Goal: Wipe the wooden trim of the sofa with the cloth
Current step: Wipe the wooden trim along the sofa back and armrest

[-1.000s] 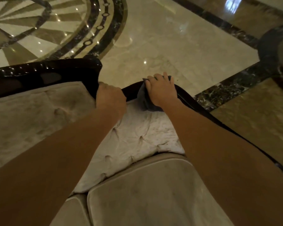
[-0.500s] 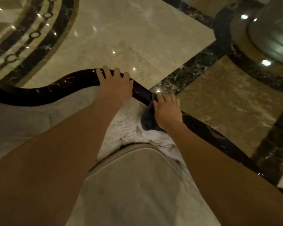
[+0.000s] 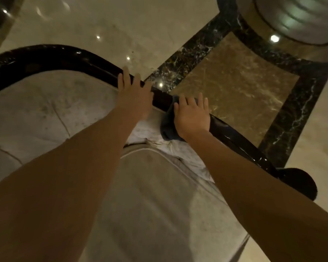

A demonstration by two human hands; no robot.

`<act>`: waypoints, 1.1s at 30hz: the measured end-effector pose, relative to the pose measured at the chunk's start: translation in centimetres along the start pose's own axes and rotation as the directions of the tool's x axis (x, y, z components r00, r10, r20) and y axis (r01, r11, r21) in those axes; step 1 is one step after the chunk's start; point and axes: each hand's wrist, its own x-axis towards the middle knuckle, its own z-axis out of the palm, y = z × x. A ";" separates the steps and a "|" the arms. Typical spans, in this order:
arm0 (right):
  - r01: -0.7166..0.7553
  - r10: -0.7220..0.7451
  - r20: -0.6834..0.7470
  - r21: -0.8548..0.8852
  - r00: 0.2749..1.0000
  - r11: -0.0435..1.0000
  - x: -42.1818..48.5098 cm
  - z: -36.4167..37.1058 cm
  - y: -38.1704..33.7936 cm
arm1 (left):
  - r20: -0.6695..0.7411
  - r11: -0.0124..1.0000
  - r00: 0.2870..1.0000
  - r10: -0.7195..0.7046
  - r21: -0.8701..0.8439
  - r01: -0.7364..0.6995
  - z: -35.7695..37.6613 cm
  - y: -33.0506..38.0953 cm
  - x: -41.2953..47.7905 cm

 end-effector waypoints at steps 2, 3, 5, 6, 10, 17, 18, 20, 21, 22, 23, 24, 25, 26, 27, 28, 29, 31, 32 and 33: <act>-0.017 0.016 0.041 0.021 0.999 1.000 1.7 -0.4 -0.9 | 0.018 0.997 0.999 0.031 -0.077 -0.030 0.4 2.2 -0.5; -0.007 0.007 0.044 0.011 0.999 1.000 1.9 -0.5 -0.8 | 0.021 0.994 0.999 0.040 -0.102 -0.038 0.7 3.3 -0.7; 0.011 -0.011 -0.008 0.006 1.000 1.000 0.2 -0.5 1.5 | 0.038 0.991 0.999 0.027 -0.130 -0.021 1.2 4.7 -1.3; -0.001 0.002 -0.055 0.016 0.998 1.000 -1.2 -0.5 3.4 | 0.046 0.990 0.999 0.016 -0.139 -0.009 1.4 5.3 -1.7; -0.227 0.240 -0.100 0.131 0.966 0.965 -6.7 -1.6 9.7 | 0.083 0.987 0.997 -0.002 -0.158 0.015 1.4 7.2 -2.1; -0.218 0.239 -0.141 0.153 0.961 0.964 -6.3 -0.2 9.6 | 0.098 0.969 0.995 -0.027 -0.241 0.050 1.6 13.9 -1.5; -0.177 0.202 -0.156 0.162 0.967 0.971 -6.3 -0.2 10.2 | 0.094 0.964 0.994 -0.055 -0.253 0.078 1.5 14.7 -1.3; -0.175 0.211 -0.180 0.197 0.961 0.965 -7.9 0.1 12.8 | 0.091 0.956 0.989 -0.119 -0.258 0.139 1.9 16.3 -1.3; -0.207 0.249 -0.195 0.212 0.949 0.955 -9.1 0.3 14.0 | 0.075 0.958 0.987 -0.139 -0.243 0.154 2.1 16.5 -1.2; -0.268 0.313 -0.186 0.231 0.932 0.935 -10.6 0.5 15.6 | 0.068 0.961 0.986 -0.154 -0.221 0.165 2.4 16.9 -1.2; -0.332 0.377 -0.162 0.247 0.912 0.910 -11.9 0.7 17.0 | 0.062 0.964 0.985 -0.161 -0.205 0.170 2.7 17.0 -1.1; -0.388 0.430 -0.127 0.260 0.894 0.884 -12.7 1.0 18.0 | 0.067 0.965 0.984 -0.167 -0.193 0.177 2.8 17.0 -1.0; -0.429 0.469 -0.098 0.273 0.878 0.861 -12.9 1.2 18.5 | 0.071 0.966 0.983 -0.169 -0.184 0.180 2.9 17.1 -1.0; -0.451 0.489 -0.084 0.280 0.868 0.848 -12.7 1.3 18.6 | 0.070 0.969 0.983 -0.167 -0.172 0.177 2.8 17.4 -1.0; -0.452 0.489 -0.079 0.277 0.869 0.848 -12.1 1.3 18.1 | 0.065 0.971 0.983 -0.169 -0.162 0.178 2.8 17.5 -1.0; -0.431 0.466 -0.088 0.261 0.880 0.863 -11.5 1.3 17.3 | 0.063 0.971 0.983 -0.171 -0.157 0.178 2.9 17.5 -1.0; -0.386 0.419 -0.115 0.233 0.901 0.893 -11.0 1.3 16.5 | 0.060 0.973 0.984 -0.165 -0.155 0.173 2.9 17.6 -1.0; -0.229 0.252 -0.190 0.134 0.949 0.964 -10.7 1.5 15.7 | 0.043 0.974 0.987 -0.156 -0.161 0.161 3.0 17.5 -1.0; -0.154 0.169 -0.209 0.086 0.963 0.984 -10.9 1.6 16.0 | 0.035 0.973 0.987 -0.156 -0.166 0.160 3.0 17.2 -1.1; -0.110 0.119 -0.218 0.054 0.969 0.992 -11.3 1.8 17.0 | 0.032 0.972 0.987 -0.156 -0.172 0.160 3.1 17.1 -1.0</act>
